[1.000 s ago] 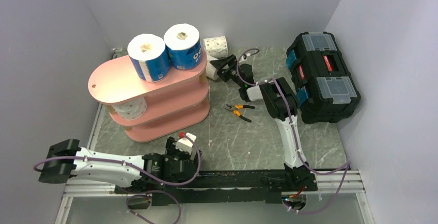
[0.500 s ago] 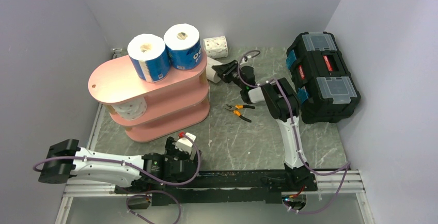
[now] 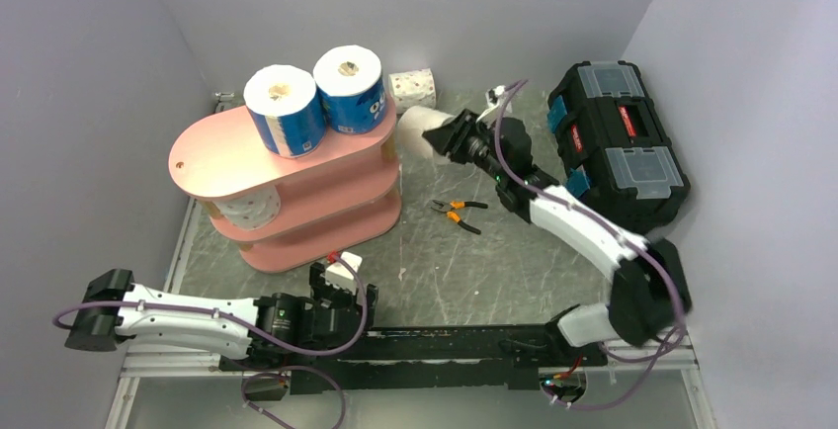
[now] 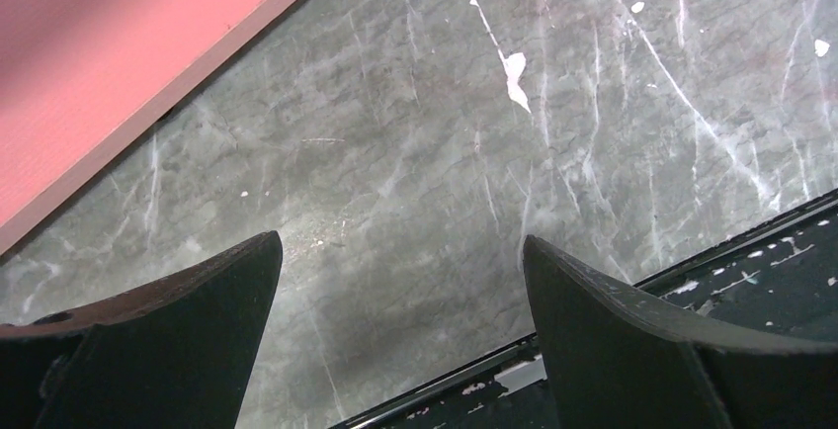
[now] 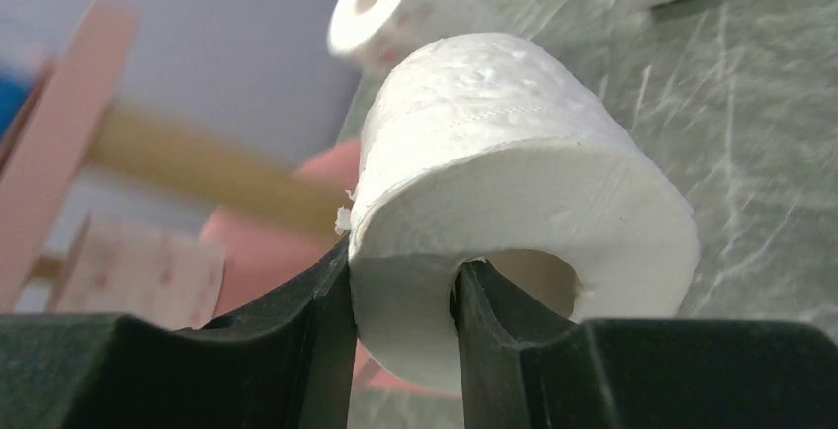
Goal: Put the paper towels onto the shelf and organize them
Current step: Pick up the paper towel from the center of the board, then place the paper towel at the center of the board.
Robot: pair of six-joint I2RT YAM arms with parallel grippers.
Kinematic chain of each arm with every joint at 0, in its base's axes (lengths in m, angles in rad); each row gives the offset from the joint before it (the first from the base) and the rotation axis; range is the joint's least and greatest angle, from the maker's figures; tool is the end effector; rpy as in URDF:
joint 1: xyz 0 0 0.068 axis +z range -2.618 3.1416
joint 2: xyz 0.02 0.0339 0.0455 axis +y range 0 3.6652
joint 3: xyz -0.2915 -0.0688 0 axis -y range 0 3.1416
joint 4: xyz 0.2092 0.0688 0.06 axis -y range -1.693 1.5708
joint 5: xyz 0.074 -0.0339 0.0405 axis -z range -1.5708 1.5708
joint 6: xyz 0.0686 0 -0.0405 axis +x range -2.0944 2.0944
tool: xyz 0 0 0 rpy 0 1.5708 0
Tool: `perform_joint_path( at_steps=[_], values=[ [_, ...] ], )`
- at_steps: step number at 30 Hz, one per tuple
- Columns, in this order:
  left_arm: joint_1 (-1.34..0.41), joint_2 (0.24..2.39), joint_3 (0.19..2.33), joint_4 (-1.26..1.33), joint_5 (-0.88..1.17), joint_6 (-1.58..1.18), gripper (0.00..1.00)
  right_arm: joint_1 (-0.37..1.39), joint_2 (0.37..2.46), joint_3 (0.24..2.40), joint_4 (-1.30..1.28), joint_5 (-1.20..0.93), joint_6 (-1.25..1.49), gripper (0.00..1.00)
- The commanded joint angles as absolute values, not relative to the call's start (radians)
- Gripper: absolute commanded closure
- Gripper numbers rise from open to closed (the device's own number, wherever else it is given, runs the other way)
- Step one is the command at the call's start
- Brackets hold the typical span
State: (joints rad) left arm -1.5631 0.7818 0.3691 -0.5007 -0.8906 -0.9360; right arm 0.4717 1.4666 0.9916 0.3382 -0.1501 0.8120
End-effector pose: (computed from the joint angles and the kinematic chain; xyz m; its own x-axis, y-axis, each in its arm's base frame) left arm 0.0541 -0.1000 0.1972 -0.5071 0.0830 -0.8579 0.3659 0.9219 -0.1271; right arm 0.3015 0.1653 0.3418 -0.5054 0.5477 -0.6668 -0.3118 0.6047 0.7329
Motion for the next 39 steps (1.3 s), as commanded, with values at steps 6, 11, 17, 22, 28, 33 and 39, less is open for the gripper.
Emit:
perform_joint_path(
  at_steps=[6, 11, 17, 22, 28, 33, 39],
  values=[
    [-1.65, 0.809, 0.452, -0.601, -0.997, -0.992, 0.01, 0.844, 1.015, 0.928, -0.483, 0.216, 0.48, 0.74],
    [-1.684, 0.792, 0.431, -0.601, -1.009, -1.025, 0.01, 1.07, 0.957, 0.916, -0.7, 0.394, 0.56, 0.74],
    [-1.713, 0.784, 0.426, -0.588, -0.993, -1.023, 0.01, 1.302, 1.208, 1.013, -0.823, 0.515, 0.548, 0.76],
    [-1.775, 0.798, 0.444, -0.655, -1.018, -1.107, 0.01, 1.332, 1.352, 1.083, -0.795, 0.531, 0.496, 0.76],
    [-1.821, 0.883, 0.494, -0.782, -1.054, -1.252, 0.01, 1.321, 1.449, 1.08, -0.73, 0.48, 0.423, 0.75],
    [-1.851, 0.99, 0.555, -0.886, -1.083, -1.348, 0.01, 1.315, 1.452, 1.064, -0.708, 0.428, 0.433, 0.7],
    [-1.896, 1.079, 0.61, -1.058, -1.13, -1.545, 0.01, 1.314, 1.405, 1.052, -0.709, 0.427, 0.469, 0.41]
  ],
)
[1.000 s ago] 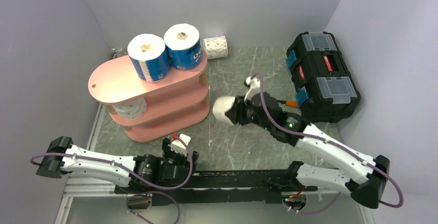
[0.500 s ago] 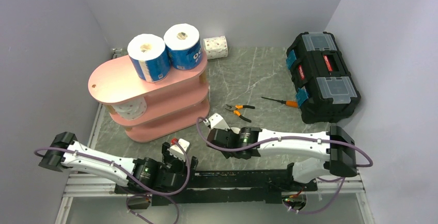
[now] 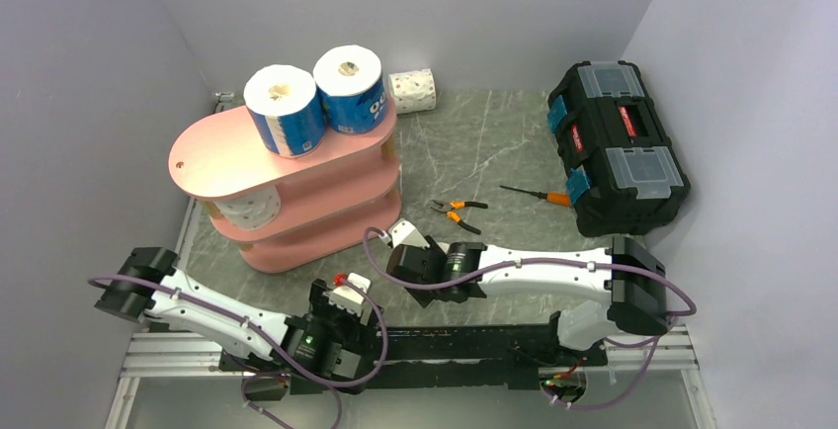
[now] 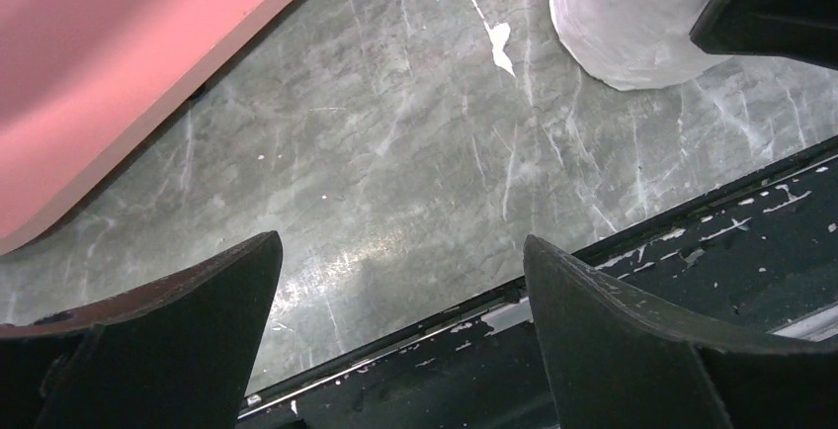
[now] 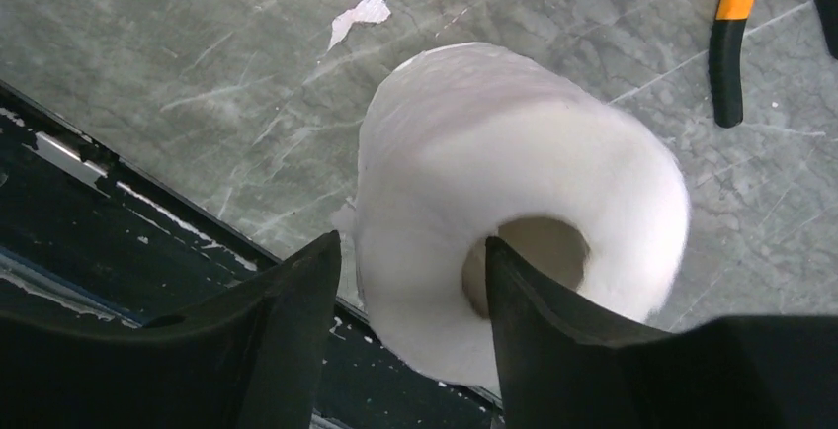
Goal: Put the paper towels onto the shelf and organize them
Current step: Place the paper towel at the center of the board.
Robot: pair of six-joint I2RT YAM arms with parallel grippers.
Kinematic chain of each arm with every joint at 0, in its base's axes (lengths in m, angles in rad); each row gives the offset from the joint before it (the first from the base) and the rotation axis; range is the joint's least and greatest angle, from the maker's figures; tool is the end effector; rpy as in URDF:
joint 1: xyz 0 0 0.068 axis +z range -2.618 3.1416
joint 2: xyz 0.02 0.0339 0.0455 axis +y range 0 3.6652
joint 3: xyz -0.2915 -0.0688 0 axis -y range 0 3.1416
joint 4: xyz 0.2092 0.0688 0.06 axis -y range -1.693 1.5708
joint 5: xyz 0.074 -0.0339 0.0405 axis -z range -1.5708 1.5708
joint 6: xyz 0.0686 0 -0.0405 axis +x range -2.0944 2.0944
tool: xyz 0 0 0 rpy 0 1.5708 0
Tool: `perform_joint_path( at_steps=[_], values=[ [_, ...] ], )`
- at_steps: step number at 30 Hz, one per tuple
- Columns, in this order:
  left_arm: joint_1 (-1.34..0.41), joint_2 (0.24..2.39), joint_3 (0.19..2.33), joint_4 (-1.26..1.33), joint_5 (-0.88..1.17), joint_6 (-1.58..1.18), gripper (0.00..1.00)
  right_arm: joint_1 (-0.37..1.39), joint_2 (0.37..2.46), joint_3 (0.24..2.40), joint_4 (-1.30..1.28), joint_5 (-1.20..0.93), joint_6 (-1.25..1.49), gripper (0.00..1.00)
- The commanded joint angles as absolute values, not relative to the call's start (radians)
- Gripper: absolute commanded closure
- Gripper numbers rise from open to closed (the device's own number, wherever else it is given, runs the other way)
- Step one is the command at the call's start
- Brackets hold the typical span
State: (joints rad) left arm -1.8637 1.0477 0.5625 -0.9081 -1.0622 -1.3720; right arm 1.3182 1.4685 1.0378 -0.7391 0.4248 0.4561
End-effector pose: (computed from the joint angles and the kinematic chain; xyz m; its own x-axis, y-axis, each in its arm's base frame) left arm 0.0267 -0.1191 0.2158 -0.4446 0.1792 -0.8776 0.3795 0.9252 -0.0033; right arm 0.0920 0.2434 0.2450 -0.5774 -0.6314 -0.5176 -0.6546 0.7369 -0.1687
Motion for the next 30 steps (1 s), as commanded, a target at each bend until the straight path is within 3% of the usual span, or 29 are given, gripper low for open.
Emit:
perform_joint_path(
  at_steps=[1, 7, 13, 19, 25, 30],
  values=[
    [-1.904, 1.084, 0.612, -1.076, -1.133, -1.572, 0.01, 1.314, 1.394, 1.052, -0.709, 0.427, 0.477, 0.37],
    [-1.917, 1.051, 0.587, -1.073, -1.13, -1.606, 0.01, 1.316, 1.308, 1.071, -0.731, 0.425, 0.511, 0.18],
    [-1.917, 0.951, 0.523, -1.016, -1.13, -1.582, 0.01, 1.293, 1.085, 1.041, -0.746, 0.466, 0.599, 0.11],
    [-1.917, 0.909, 0.496, -0.979, -1.13, -1.556, 0.01, 1.033, 0.918, 0.825, -0.652, 0.252, 0.679, 0.13],
    [-1.917, 0.96, 0.52, -0.999, -1.122, -1.574, 0.01, 0.924, 0.896, 0.704, -0.509, 0.079, 0.695, 0.1],
    [-1.919, 1.003, 0.539, -1.026, -1.116, -1.611, 0.01, 0.861, 0.912, 0.671, -0.462, 0.066, 0.701, 0.08]
  ],
)
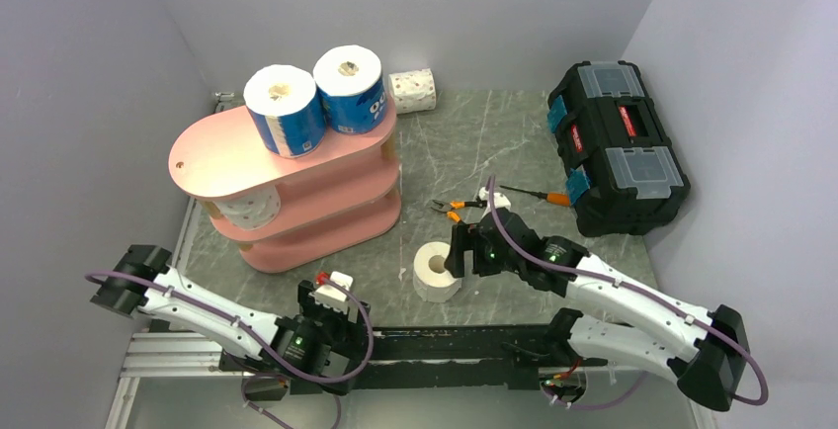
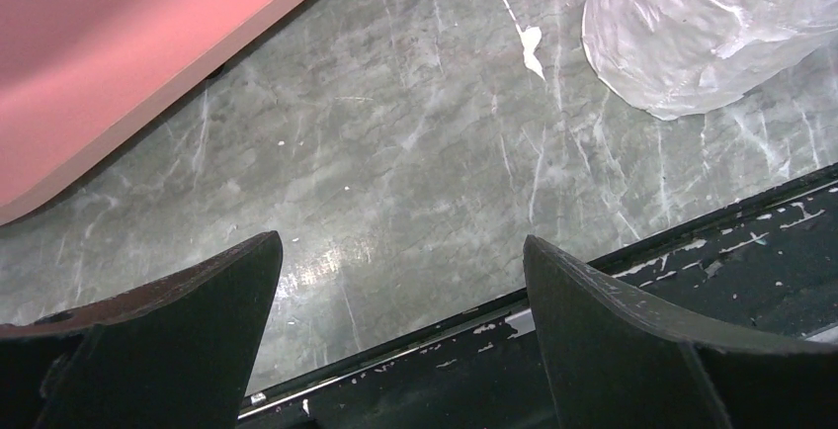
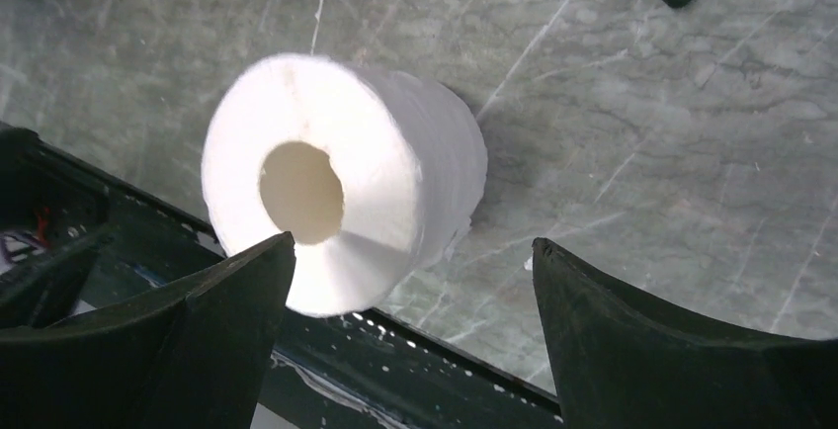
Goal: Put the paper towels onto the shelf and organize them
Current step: Place the paper towel at the center of the board, then pick up the paper towel from the center of the board.
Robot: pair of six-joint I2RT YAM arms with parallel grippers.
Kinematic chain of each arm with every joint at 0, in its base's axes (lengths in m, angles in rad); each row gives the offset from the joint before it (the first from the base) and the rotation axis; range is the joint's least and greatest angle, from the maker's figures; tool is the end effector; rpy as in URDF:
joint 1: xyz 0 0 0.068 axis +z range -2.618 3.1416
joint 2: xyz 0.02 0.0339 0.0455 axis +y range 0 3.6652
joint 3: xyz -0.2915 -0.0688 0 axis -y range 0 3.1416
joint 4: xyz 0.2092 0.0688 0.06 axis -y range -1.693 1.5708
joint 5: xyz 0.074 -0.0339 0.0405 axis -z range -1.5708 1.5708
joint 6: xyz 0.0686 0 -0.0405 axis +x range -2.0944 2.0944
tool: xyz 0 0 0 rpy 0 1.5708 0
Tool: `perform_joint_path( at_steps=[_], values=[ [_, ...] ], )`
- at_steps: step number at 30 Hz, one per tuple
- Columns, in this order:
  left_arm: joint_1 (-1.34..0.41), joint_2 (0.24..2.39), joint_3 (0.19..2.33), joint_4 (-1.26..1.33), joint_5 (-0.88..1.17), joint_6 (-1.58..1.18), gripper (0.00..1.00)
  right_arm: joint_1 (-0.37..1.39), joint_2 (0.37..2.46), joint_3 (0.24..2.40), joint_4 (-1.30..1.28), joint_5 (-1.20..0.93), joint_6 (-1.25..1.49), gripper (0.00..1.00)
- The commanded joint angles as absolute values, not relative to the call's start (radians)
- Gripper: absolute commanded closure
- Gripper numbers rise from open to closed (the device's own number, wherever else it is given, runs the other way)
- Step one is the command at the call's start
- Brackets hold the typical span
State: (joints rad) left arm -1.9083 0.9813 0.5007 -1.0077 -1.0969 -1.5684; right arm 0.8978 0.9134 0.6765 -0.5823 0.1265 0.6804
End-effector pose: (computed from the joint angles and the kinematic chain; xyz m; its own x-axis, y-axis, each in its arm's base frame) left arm 0.0312 -0.0956 0.2073 -0.4541 0.0842 -0.8870 0.3311 0.9402 -0.0803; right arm 0.1042 0.1168 0.2497 -0.8082 -0.0127 -0.5887 -0.2747 0.8924 0.3579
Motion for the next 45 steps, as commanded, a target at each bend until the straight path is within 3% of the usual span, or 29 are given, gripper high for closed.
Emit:
perform_joint_path(
  at_steps=[1, 16, 30, 38, 45],
  values=[
    [-1.92, 1.007, 0.537, -1.024, -1.116, -1.613, 0.01, 0.85, 0.915, 0.661, -0.444, 0.056, 0.701, 0.08],
    [-1.925, 1.022, 0.518, -1.003, -1.116, -1.637, 0.01, 0.804, 1.064, 0.651, -0.371, -0.038, 0.68, 0.2],
    [-1.94, 1.08, 0.543, -1.083, -1.123, -1.745, 0.01, 0.805, 1.104, 0.726, -0.363, -0.02, 0.633, 0.59],
    [-1.973, 1.125, 0.58, -1.249, -1.128, -1.943, 0.01, 0.804, 1.193, 0.86, -0.307, -0.002, 0.595, 0.62],
    [-2.024, 1.13, 0.6, -1.382, -1.134, -2.081, 0.01, 0.792, 1.42, 1.045, -0.223, -0.01, 0.566, 0.63]
  ],
)
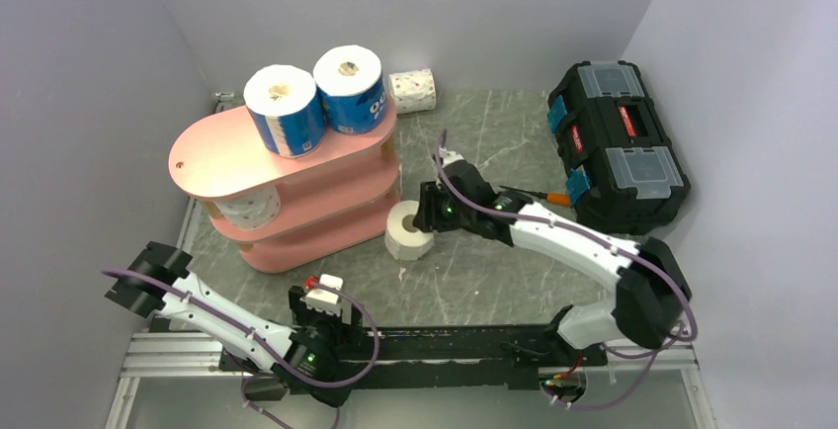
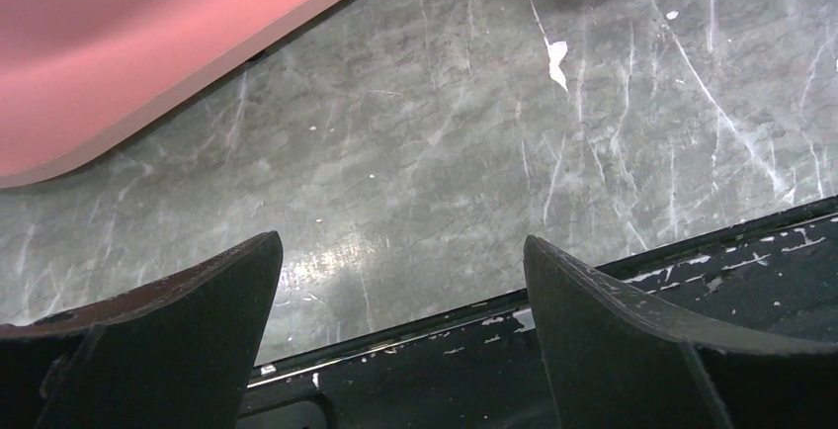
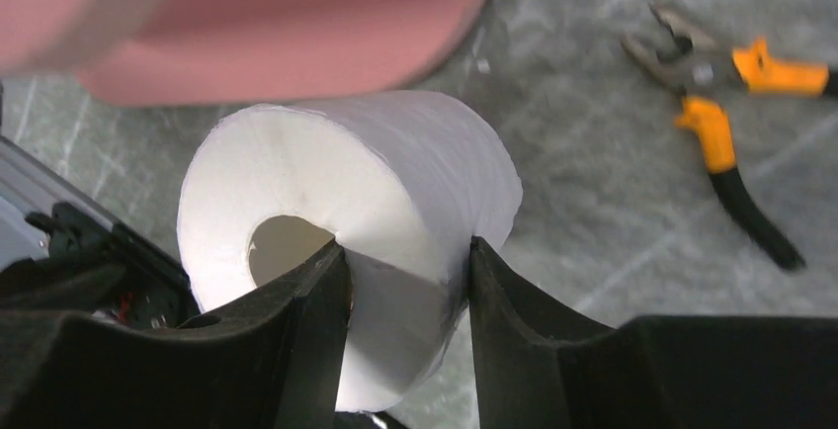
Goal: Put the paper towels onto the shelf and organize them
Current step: Pick up the paper towel from the center of the board, then place the paper towel on the shelf.
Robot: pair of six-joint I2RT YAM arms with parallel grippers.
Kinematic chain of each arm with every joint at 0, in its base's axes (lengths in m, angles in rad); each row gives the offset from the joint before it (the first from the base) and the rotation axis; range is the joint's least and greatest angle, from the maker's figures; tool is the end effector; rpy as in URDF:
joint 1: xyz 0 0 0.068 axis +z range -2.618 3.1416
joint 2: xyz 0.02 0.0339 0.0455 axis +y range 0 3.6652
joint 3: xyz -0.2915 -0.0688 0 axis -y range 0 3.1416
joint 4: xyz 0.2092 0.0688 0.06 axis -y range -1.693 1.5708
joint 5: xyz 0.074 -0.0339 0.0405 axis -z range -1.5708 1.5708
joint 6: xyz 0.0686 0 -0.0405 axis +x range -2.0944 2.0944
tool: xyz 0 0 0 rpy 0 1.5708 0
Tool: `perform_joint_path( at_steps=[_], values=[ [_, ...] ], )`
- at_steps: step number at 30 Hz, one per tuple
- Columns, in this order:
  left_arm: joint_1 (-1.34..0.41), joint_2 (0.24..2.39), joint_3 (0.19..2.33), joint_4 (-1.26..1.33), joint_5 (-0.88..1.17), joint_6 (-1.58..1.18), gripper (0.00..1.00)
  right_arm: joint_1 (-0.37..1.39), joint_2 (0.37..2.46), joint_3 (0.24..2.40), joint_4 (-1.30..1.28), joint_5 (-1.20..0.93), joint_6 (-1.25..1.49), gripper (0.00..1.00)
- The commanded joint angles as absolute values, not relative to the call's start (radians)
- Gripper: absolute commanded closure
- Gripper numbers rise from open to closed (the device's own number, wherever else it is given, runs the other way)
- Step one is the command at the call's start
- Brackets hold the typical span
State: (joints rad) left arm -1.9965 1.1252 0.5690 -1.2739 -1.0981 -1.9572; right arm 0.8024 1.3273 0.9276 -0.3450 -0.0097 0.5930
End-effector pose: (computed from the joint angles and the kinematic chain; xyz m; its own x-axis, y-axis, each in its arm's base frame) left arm 0.0239 -0.0951 0.2153 -0.4472 0.0350 -0.8938 0.2490 0.9646 -0.0868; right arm 0.1876 0.1951 0.2736 -0.7952 -0.0186 -0.6061 -0.3371 0.8444 0.4164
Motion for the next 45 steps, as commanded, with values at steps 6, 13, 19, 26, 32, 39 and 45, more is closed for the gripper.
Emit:
perform_joint_path(
  at_steps=[6, 13, 19, 26, 32, 39, 45],
  values=[
    [-2.045, 1.143, 0.601, -1.426, -1.142, -2.139, 0.01, 0.77, 1.556, 1.146, -0.159, -0.024, 0.587, 0.63],
    [-2.054, 1.14, 0.593, -1.437, -1.151, -2.159, 0.01, 0.758, 1.647, 1.227, -0.13, -0.02, 0.612, 0.64],
    [-2.058, 1.142, 0.591, -1.44, -1.16, -2.163, 0.01, 0.745, 1.694, 1.229, -0.078, -0.023, 0.663, 0.64],
    [-2.059, 1.154, 0.593, -1.45, -1.158, -2.179, 0.01, 0.732, 1.725, 1.222, -0.028, -0.028, 0.712, 0.63],
    [-2.063, 1.179, 0.602, -1.474, -1.158, -2.208, 0.01, 0.727, 1.743, 1.223, -0.004, -0.036, 0.747, 0.63],
    [-2.073, 1.2, 0.612, -1.505, -1.154, -2.244, 0.01, 0.728, 1.755, 1.233, 0.028, -0.043, 0.764, 0.63],
    [-2.081, 1.217, 0.619, -1.526, -1.152, -2.272, 0.01, 0.728, 1.768, 1.239, 0.039, -0.057, 0.772, 0.59]
  ],
)
